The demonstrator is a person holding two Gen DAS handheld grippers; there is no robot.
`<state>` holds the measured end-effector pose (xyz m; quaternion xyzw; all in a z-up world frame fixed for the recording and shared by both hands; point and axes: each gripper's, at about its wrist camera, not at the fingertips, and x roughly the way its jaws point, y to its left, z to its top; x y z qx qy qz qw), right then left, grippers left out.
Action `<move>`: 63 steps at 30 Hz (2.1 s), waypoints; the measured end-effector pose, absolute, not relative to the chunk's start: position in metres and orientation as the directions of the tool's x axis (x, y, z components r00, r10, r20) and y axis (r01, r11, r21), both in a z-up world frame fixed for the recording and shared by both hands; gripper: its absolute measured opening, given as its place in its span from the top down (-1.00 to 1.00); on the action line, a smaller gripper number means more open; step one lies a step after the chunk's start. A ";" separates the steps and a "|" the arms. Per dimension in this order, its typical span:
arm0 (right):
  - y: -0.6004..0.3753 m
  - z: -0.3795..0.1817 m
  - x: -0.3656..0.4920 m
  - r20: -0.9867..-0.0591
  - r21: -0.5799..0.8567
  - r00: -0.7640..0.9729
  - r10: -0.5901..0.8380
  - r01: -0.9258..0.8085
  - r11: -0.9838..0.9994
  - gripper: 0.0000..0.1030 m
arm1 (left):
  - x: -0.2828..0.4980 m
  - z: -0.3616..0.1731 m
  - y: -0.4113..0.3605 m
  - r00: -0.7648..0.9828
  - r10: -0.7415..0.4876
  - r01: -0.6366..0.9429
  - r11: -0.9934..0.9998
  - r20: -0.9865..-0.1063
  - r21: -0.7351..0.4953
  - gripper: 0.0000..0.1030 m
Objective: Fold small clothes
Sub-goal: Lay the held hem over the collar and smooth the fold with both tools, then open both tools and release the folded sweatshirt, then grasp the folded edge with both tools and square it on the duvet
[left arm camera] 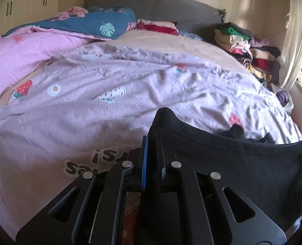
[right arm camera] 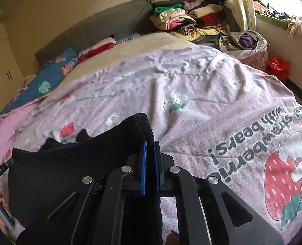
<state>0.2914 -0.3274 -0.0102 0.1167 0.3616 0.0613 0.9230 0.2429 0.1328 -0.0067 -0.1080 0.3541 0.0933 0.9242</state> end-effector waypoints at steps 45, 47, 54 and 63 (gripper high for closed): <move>-0.322 -0.006 0.196 -0.689 0.213 0.693 0.212 -0.085 0.973 -0.09 | 0.146 -0.012 0.116 0.642 -0.040 -0.200 0.955 -0.766 -0.218 -0.10; -0.324 -0.009 0.192 -0.696 0.213 0.688 0.206 -0.077 0.974 -0.09 | 0.146 -0.019 0.117 0.626 -0.054 -0.211 0.949 -0.778 -0.235 -0.10; -0.330 -0.019 0.184 -0.708 0.236 0.672 0.218 -0.065 0.970 -0.09 | 0.141 -0.028 0.123 0.622 -0.097 -0.227 0.927 -0.777 -0.298 -0.10; -0.326 -0.028 0.179 -0.727 0.241 0.644 0.239 -0.086 0.967 0.68 | 0.136 -0.038 0.125 0.611 -0.179 -0.213 0.901 -0.771 -0.377 0.67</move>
